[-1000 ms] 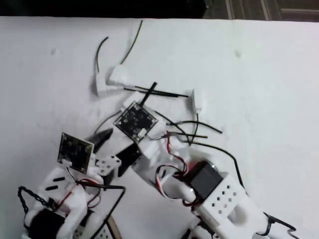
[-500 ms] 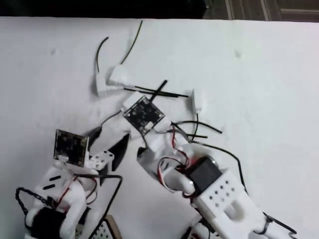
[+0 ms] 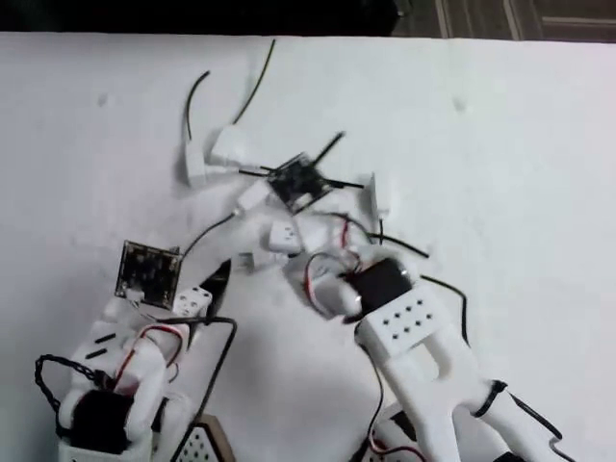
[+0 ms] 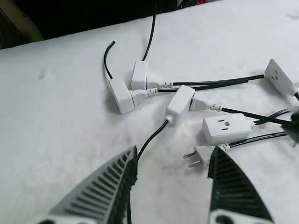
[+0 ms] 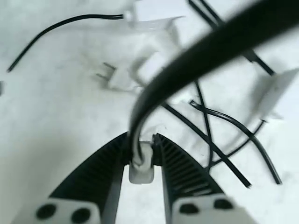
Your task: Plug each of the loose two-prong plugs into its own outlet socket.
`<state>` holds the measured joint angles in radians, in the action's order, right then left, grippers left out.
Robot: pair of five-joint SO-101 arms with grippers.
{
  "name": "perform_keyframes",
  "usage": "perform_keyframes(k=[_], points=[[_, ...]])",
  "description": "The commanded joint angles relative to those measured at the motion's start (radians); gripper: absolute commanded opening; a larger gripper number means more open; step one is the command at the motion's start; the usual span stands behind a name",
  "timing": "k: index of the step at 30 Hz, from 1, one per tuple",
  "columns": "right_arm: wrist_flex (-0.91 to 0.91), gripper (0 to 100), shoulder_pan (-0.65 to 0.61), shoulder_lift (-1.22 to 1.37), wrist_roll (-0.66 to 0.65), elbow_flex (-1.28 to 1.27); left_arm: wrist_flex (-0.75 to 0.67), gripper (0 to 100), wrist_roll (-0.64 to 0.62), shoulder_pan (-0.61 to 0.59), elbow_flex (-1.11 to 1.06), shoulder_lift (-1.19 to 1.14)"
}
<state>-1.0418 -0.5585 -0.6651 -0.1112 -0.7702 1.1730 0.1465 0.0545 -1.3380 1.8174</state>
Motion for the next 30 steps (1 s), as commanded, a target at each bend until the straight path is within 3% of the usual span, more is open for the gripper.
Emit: perform_keyframes(k=[1,5,11,17,21,23,30], points=[[0.019,1.7,0.097,0.001,-0.002,0.044,-0.025,25,0.020,-0.013,0.008,-0.004],[0.019,1.7,0.194,0.001,-0.002,0.044,-0.031,25,0.048,-0.013,0.091,-0.140],[0.021,1.7,0.226,0.001,-0.002,0.044,-0.104,25,0.054,-0.012,0.336,-0.630],[0.025,1.7,0.278,0.001,-0.002,0.043,-0.150,25,0.161,-0.001,0.611,-1.087],[0.025,1.7,0.302,0.001,-0.002,0.044,-0.152,34,0.184,-0.002,0.776,-1.368],[0.025,1.7,0.302,0.001,-0.002,0.044,-0.152,33,0.189,-0.002,0.855,-1.492],[0.025,1.7,0.302,0.001,-0.002,0.044,-0.147,33,0.247,0.008,1.020,-1.765]])
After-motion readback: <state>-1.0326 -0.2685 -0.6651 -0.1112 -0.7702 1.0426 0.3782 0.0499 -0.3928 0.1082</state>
